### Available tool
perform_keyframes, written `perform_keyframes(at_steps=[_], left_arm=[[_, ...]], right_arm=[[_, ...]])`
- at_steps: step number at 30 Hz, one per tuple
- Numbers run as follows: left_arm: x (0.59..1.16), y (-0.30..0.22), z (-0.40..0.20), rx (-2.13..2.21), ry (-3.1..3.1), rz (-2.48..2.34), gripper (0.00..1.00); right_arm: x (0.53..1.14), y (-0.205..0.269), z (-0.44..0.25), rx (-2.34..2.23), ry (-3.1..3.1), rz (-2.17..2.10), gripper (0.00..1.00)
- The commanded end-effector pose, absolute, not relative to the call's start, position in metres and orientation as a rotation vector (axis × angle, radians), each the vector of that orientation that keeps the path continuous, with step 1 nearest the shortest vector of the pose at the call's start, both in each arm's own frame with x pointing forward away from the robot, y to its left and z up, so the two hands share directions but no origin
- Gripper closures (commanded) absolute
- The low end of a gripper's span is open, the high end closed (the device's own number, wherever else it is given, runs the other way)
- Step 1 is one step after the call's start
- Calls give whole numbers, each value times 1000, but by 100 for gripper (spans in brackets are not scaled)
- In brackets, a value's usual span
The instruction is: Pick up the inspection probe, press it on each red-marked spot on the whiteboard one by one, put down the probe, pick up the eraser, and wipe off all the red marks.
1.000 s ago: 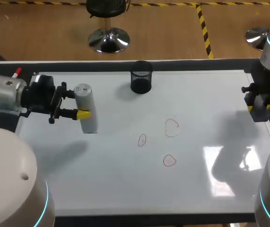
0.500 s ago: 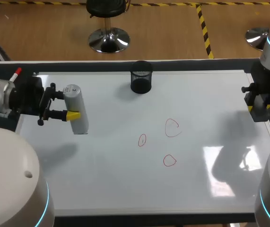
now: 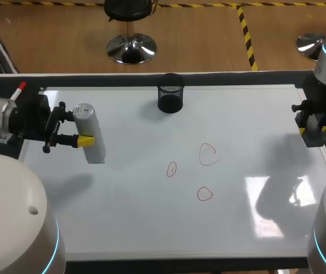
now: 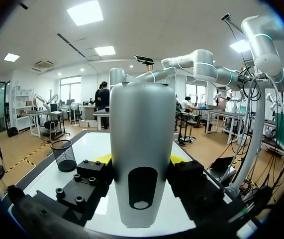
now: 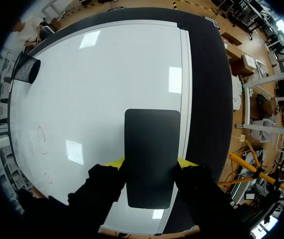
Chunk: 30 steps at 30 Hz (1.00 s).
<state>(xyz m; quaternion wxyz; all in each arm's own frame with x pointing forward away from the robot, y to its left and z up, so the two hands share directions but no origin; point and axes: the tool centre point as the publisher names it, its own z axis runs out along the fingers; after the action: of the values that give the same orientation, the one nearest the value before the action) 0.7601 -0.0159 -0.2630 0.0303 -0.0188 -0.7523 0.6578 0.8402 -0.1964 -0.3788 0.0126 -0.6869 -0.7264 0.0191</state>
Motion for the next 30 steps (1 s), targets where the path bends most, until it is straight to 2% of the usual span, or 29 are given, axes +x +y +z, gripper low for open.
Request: perform_keyframes(at_steps=[1, 20, 30], left_arm=[[760, -15, -263, -61, -2316, 2031, 100], [760, -15, -263, -61, -2316, 2031, 100], [760, -15, -263, -61, -2316, 2031, 100]], right_arm=[[839, -196, -377, -2141, -2265, 59, 100], [839, -196, -377, -2141, -2265, 59, 100], [820, -190, -373, -2163, -2260, 79, 100]])
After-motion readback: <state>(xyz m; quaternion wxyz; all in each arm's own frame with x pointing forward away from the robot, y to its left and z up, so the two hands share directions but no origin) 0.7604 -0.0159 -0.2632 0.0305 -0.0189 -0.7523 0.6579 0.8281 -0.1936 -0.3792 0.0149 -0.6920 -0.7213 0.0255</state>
